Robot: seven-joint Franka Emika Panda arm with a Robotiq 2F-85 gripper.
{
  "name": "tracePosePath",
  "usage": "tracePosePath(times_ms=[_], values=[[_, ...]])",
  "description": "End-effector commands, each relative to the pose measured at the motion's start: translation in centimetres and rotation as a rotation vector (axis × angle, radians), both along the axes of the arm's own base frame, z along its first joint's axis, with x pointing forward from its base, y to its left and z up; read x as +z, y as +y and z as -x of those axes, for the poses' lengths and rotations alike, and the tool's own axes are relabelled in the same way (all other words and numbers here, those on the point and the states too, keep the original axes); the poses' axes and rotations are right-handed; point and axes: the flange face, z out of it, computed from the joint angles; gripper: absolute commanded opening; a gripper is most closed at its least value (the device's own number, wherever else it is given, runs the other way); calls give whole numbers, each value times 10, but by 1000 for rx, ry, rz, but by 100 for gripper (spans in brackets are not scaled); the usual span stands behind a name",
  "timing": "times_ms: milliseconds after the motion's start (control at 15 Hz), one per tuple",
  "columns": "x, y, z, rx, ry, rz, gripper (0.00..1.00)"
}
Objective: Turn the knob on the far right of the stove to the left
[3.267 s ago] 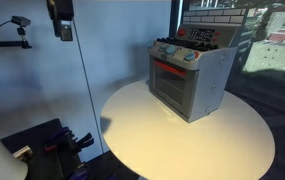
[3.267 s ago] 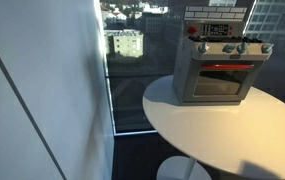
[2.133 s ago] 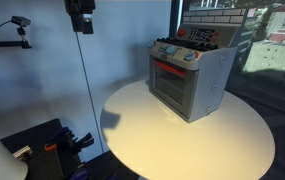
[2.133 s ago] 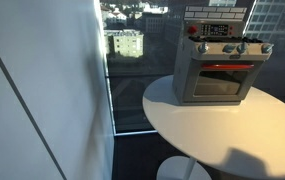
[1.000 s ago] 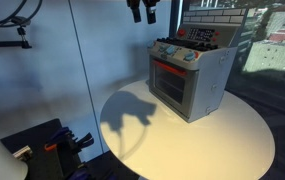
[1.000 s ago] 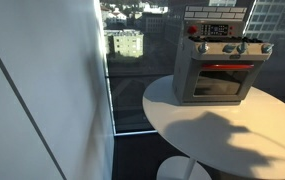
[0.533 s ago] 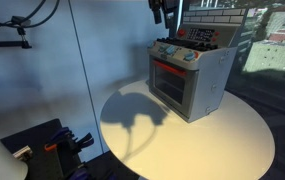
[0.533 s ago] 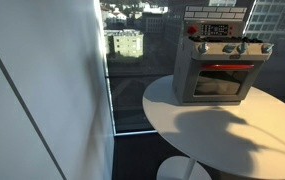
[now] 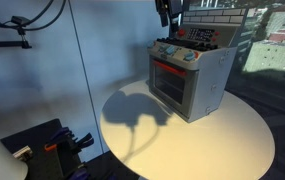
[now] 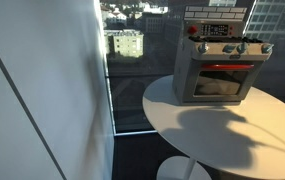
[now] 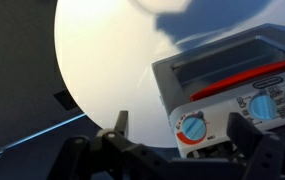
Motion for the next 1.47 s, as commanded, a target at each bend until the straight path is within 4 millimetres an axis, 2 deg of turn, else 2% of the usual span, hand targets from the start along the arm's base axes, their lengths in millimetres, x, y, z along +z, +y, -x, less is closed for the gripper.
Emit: tracePosePath(times_ms=[0, 333, 733, 1400], values=[[1, 0, 0, 0, 1, 0, 100], [-6, -5, -8, -26, 5, -30, 100], [-30, -14, -33, -83, 13, -123, 100], [-58, -20, -74, -155, -75, -209, 100]])
